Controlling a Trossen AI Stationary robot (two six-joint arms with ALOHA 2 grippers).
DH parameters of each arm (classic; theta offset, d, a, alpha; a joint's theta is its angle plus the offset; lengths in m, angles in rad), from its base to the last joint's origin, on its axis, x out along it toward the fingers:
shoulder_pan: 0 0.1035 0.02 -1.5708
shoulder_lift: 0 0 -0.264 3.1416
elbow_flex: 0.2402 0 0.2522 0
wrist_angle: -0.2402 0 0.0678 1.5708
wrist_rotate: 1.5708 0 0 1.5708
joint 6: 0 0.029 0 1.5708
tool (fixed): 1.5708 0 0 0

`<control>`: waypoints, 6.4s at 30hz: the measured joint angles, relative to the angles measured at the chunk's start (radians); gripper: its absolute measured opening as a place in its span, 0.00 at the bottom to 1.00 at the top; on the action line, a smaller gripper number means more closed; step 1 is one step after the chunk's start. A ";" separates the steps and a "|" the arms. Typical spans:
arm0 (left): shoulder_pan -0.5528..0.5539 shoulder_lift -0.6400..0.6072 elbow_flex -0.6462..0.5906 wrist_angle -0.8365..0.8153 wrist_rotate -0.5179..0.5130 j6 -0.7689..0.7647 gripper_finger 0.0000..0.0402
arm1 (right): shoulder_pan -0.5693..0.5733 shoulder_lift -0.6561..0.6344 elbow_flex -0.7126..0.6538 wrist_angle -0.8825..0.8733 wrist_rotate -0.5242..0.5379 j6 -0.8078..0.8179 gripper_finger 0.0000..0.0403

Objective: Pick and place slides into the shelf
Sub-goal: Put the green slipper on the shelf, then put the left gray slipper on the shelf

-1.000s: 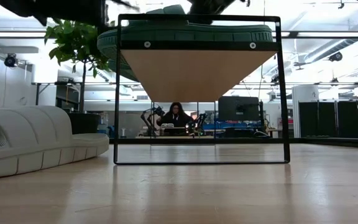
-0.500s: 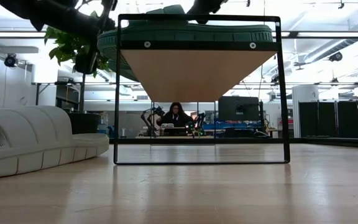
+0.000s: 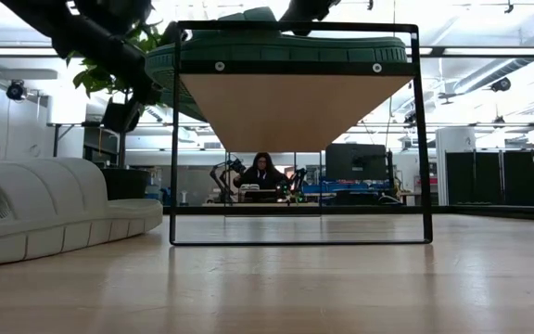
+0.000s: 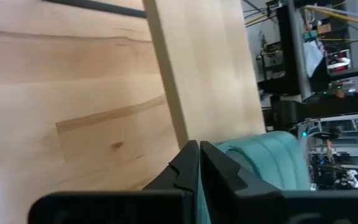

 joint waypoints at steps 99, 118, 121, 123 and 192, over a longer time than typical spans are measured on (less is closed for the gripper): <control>0.000 -0.180 0.436 -0.211 0.578 0.711 0.50 | 0.405 -0.196 -0.010 0.026 0.407 0.452 0.02; -0.001 -0.213 0.533 -0.995 0.499 0.852 0.50 | 0.412 -0.181 -0.024 0.031 0.422 0.444 0.02; -0.001 -0.213 0.532 -1.085 0.499 0.875 0.50 | 0.412 -0.181 -0.024 0.031 0.421 0.444 0.02; -0.001 -0.212 0.532 -1.135 0.499 0.877 0.50 | 0.412 -0.181 -0.024 0.030 0.421 0.441 0.02; -0.942 0.390 1.022 -1.442 -0.103 0.416 0.50 | 0.412 -0.180 -0.108 0.032 0.472 0.367 0.02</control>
